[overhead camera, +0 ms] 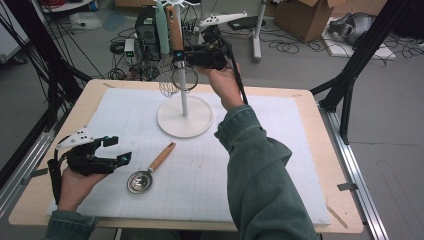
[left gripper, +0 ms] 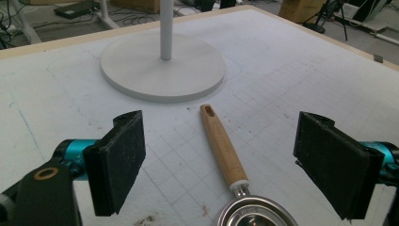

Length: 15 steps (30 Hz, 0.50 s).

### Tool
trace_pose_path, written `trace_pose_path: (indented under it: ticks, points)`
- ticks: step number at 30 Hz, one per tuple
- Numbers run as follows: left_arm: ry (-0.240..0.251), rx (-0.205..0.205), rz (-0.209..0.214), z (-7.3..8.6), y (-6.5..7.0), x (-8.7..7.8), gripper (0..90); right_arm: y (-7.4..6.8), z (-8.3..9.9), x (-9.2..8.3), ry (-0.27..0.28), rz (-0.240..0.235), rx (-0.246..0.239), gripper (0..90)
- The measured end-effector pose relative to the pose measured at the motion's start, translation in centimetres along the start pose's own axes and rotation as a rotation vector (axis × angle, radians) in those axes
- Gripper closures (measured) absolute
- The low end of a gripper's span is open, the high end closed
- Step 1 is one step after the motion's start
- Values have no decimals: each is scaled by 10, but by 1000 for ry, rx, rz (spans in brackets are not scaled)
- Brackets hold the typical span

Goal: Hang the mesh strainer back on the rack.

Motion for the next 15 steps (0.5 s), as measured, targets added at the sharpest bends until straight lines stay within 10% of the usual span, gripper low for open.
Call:
trace_pose_path:
  ticks: [15]
  points:
    - [3, -4, 1, -1, 0, -1, 173, 12, 1, 6, -9, 42, 35, 706]
Point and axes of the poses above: each handheld gripper's, and its own axes: x roughly forward along the jaws, z roughly out of its underside, y roughly to its right, the point moved 7 cm from there along x, roughly forward along the jaws, and after that the axes turned 11 degrees about -z, right-handed, at the moved point
